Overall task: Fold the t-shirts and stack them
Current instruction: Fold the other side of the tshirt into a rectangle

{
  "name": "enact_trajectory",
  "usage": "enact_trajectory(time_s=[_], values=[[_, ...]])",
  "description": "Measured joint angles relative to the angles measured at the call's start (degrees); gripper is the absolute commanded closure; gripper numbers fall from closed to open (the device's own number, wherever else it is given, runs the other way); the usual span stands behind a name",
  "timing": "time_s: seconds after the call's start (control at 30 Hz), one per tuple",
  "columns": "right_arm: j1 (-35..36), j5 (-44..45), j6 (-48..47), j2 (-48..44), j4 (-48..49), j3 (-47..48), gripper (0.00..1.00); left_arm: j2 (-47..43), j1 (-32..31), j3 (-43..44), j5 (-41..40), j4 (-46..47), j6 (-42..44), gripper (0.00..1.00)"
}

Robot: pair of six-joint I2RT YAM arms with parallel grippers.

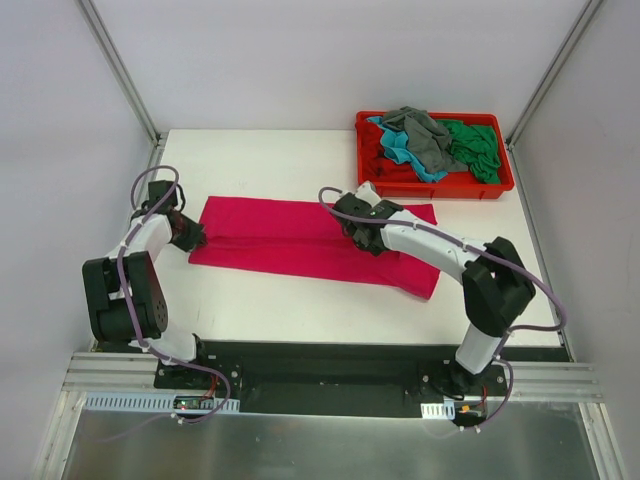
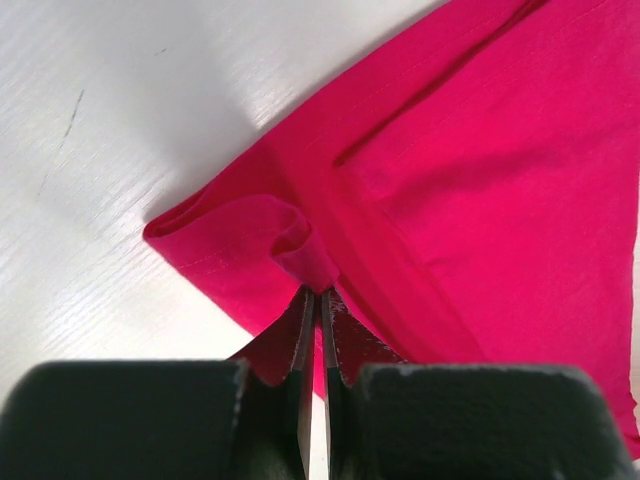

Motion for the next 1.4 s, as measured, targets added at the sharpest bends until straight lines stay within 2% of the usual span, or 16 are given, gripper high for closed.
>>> enact_trajectory(time_s=[0.47, 0.9, 0.97, 1.1, 1.13, 1.17, 1.23, 1.3, 1.33, 1.37, 1.4], values=[[-3.26, -1.68, -4.20, 3.93, 2.23, 1.16, 0.92, 7.69, -2.25, 7.89, 0.13, -0.39, 1.11, 1.00], [-5.42, -1.60, -16.33, 12.68, 10.75, 7.78, 0.91, 12.13, -2.25, 10.40, -0.26, -1.51, 1.25, 0.99], [-5.81, -1.60, -18.08, 14.01, 11.47, 8.94, 0.89, 12.50, -2.25, 10.69, -0.33, -1.49, 1.27, 0.92], [-6.40, -1.70, -20.28, 15.65, 12.17, 10.58, 0.78, 12.68, -2.25, 10.73, -0.50, -1.53, 1.44, 0.77], [-6.47, -1.68, -20.74, 16.09, 12.41, 11.08, 0.69, 12.68, -2.25, 10.73, -0.55, -1.55, 1.51, 0.73], [-6.54, -1.68, -21.24, 16.59, 12.61, 11.65, 0.51, 12.68, -2.25, 10.75, -0.57, -1.55, 1.64, 0.67], [-6.71, -1.40, -22.14, 17.81, 12.98, 13.11, 0.37, 12.68, -2.25, 10.75, -0.63, -1.64, 1.95, 0.51], [-6.91, -0.59, -23.23, 19.12, 13.22, 14.86, 0.29, 12.66, -2.25, 10.75, -0.83, -1.68, 2.25, 0.34], [-7.06, -0.02, -23.56, 19.76, 13.40, 15.78, 0.25, 12.55, -2.25, 10.75, -0.92, -1.75, 2.40, 0.15], [-7.19, 0.55, -23.82, 20.22, 13.62, 16.44, 0.23, 12.33, -2.25, 10.75, -0.96, -1.92, 2.51, 0.01], [-7.41, 1.20, -24.02, 20.57, 13.81, 17.14, 0.21, 11.98, -2.25, 10.75, -1.09, -2.21, 2.69, 0.01]])
